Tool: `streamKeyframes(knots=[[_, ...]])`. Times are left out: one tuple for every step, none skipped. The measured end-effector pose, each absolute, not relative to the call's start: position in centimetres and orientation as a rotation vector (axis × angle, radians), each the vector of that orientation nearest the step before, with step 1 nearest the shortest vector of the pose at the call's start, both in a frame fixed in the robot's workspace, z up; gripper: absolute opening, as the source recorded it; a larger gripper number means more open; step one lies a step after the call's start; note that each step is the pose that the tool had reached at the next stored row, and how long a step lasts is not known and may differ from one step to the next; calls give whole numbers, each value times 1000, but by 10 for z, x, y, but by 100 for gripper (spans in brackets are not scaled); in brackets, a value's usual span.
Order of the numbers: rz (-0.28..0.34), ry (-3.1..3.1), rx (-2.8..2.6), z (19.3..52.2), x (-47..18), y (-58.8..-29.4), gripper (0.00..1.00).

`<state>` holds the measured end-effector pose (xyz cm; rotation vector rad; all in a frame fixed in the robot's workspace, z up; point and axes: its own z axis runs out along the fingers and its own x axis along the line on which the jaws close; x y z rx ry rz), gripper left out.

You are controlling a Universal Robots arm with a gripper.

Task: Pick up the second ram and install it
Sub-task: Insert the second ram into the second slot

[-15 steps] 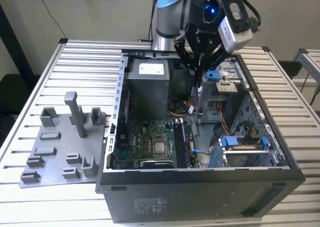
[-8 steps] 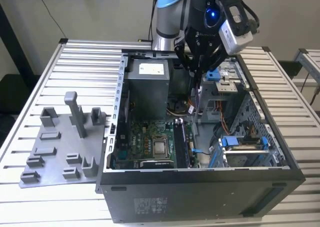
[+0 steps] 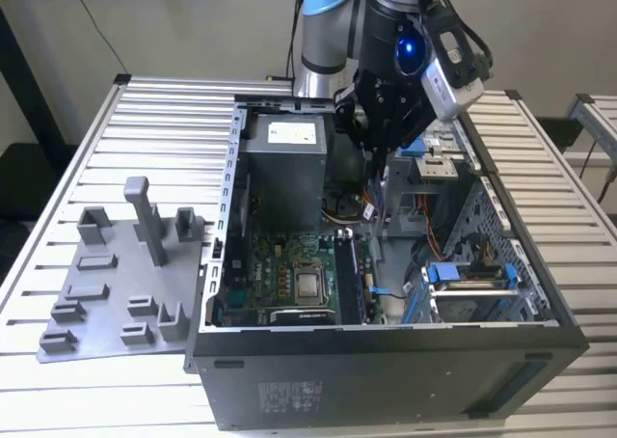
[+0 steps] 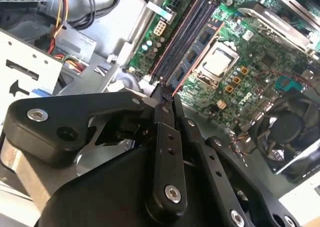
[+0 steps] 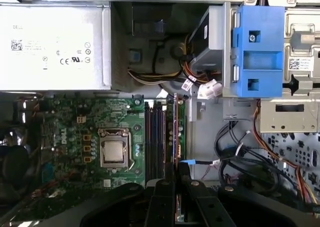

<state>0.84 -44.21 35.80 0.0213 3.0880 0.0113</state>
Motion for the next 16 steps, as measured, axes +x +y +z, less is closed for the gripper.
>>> streamKeyframes(knots=[[12,3088,12,356,8,-442,14],[12,3088,4,354,8,-442,14],[12,3088,-2,352,8,-442,14],[12,3088,-7,351,8,-442,14],[12,3088,-8,349,8,-442,14],[12,3088,-8,347,8,-442,14],[12,3088,-8,345,8,-442,14],[12,3088,-8,343,8,-442,14],[12,3088,-8,342,8,-442,14],[12,3088,-8,340,7,-442,14],[12,3088,-7,338,7,-442,14],[12,3088,-8,336,7,-442,14],[12,3088,-8,334,7,-442,14],[12,3088,-8,333,7,-442,14],[12,3088,-8,331,7,-442,14],[12,3088,-7,329,7,-442,14]])
